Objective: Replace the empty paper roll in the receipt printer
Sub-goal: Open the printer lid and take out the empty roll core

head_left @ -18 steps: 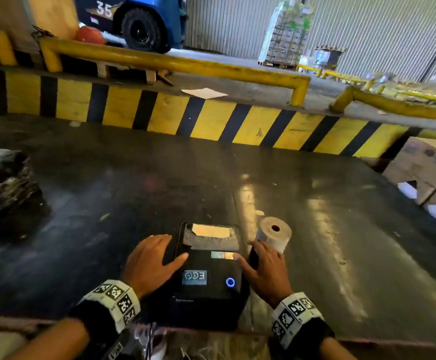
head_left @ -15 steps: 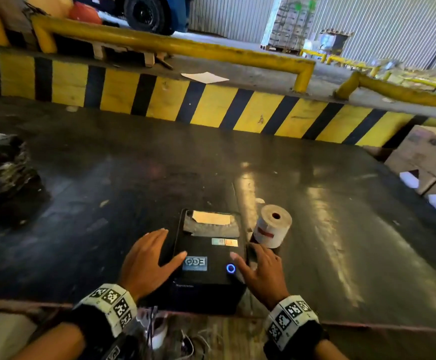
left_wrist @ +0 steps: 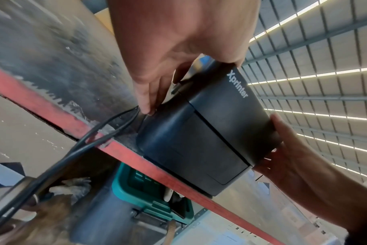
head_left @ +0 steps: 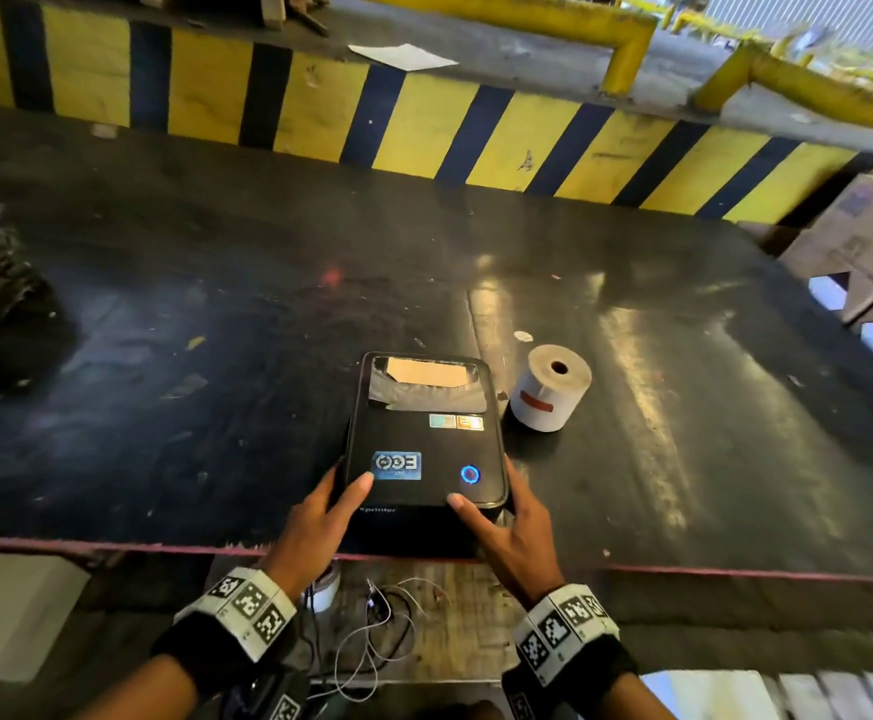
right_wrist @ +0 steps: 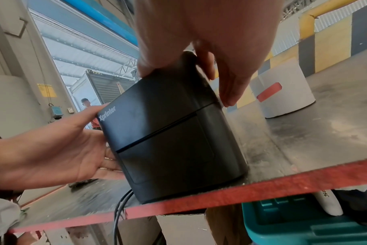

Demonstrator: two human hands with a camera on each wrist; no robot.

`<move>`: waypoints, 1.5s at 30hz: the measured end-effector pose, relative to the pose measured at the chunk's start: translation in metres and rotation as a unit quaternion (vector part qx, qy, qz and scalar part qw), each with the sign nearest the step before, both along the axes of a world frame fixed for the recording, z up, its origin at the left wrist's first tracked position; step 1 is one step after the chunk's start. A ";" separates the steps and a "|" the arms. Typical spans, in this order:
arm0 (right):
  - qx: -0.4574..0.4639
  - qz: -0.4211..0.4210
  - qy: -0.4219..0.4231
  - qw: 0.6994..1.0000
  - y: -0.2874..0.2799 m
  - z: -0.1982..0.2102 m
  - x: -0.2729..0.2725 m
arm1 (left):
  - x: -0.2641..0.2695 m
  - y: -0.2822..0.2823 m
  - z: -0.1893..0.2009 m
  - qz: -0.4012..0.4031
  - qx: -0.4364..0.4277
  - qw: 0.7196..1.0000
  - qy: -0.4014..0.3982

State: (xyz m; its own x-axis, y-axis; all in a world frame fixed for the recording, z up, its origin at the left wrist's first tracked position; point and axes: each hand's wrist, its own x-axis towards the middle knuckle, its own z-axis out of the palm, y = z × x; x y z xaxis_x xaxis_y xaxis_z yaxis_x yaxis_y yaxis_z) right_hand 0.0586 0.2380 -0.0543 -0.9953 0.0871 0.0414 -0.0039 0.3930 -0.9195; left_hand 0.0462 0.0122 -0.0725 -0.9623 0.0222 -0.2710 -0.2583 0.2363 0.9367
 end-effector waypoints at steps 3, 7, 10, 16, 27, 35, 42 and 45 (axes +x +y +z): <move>-0.023 0.001 0.007 1.000 -0.001 0.000 0.000 | 0.000 -0.001 0.005 -0.012 0.014 1.000 0.003; -0.004 -0.019 0.003 1.000 -0.002 -0.005 0.004 | -0.001 -0.005 0.010 -0.037 0.015 0.999 0.003; 0.038 -0.039 0.006 0.999 -0.001 -0.009 0.004 | -0.001 -0.006 0.011 -0.036 0.011 0.999 0.008; 0.104 -0.064 0.045 0.991 0.004 -0.014 0.002 | -0.003 -0.008 0.009 -0.044 0.007 0.999 -0.014; 0.133 -0.066 0.041 0.988 0.011 0.061 -0.052 | -0.013 -0.015 0.001 -0.006 -0.026 0.999 -0.045; 0.037 -0.117 0.045 0.991 0.012 0.099 -0.110 | -0.021 -0.008 0.006 -0.043 -0.129 0.991 -0.006; -0.104 -0.076 0.051 0.990 0.006 0.098 -0.117 | -0.034 -0.009 0.006 -0.050 -0.163 0.985 -0.029; -0.117 -0.014 0.028 0.993 0.002 0.102 -0.117 | -0.043 -0.007 0.010 -0.042 -0.181 0.983 0.006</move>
